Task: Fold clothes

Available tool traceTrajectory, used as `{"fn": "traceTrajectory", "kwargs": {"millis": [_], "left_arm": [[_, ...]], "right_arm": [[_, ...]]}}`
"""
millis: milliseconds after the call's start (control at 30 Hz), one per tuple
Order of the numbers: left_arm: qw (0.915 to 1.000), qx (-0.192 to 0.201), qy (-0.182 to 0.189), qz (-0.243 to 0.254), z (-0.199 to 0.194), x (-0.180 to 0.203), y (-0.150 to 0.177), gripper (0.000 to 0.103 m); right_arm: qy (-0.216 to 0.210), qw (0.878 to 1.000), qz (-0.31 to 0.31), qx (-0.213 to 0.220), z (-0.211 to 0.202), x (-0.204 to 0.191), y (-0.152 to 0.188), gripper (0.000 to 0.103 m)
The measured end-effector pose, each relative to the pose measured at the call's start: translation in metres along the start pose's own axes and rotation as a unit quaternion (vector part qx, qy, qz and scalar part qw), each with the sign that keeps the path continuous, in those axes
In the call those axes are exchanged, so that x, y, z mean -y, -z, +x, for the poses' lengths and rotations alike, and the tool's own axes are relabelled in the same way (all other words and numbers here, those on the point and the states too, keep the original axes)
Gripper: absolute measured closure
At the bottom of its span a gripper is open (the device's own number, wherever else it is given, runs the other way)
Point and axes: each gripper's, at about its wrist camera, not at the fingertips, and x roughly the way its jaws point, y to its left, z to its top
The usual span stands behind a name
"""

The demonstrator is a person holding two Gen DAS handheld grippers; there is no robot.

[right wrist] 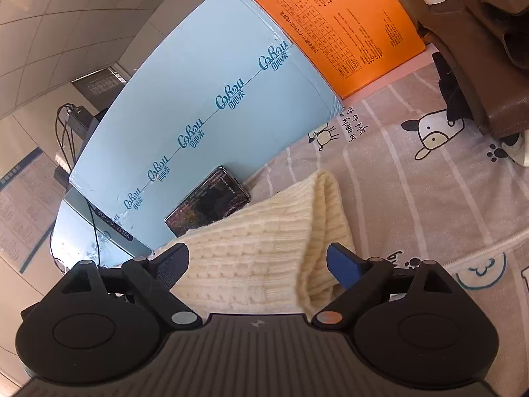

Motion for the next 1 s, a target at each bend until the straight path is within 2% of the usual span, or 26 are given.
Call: {"fn": "traceTrajectory", "kwargs": {"millis": [100,167,300,367,633,800,900,1000], "left_arm": [[1.0,0.002,0.003,-0.002,-0.005,0.002,0.005,0.004],[0.9999,0.003,0.009,-0.013,-0.009,0.002,0.009,0.004],[0.9972,-0.008,0.043,-0.061,-0.012,-0.004,0.015,0.003],[0.9955,-0.018,0.052,-0.076,-0.011,-0.005,0.017,0.003],[0.9919,-0.059,0.089,-0.068,0.003,0.0,0.022,0.001],[0.9947,-0.035,0.084,-0.048,0.014,0.008,0.018,0.0],[0.9925,-0.038,0.088,-0.075,0.03,0.007,0.012,0.0],[0.9903,-0.023,0.083,-0.108,0.041,0.006,0.009,0.0]], "right_arm": [[0.038,0.998,0.041,-0.009,-0.008,-0.003,0.006,0.008],[0.044,0.996,0.071,-0.014,-0.012,0.0,0.012,0.008],[0.019,0.992,0.127,-0.013,-0.015,0.002,0.021,0.008],[0.022,0.99,0.138,-0.019,-0.01,-0.001,0.024,0.008],[0.057,0.988,0.137,-0.05,0.03,-0.011,0.023,0.008],[0.066,0.99,0.121,-0.03,0.046,-0.017,0.013,0.007],[0.066,0.99,0.121,-0.017,0.051,-0.018,0.008,0.007],[0.061,0.991,0.119,0.004,0.052,-0.014,0.011,0.01]]}}
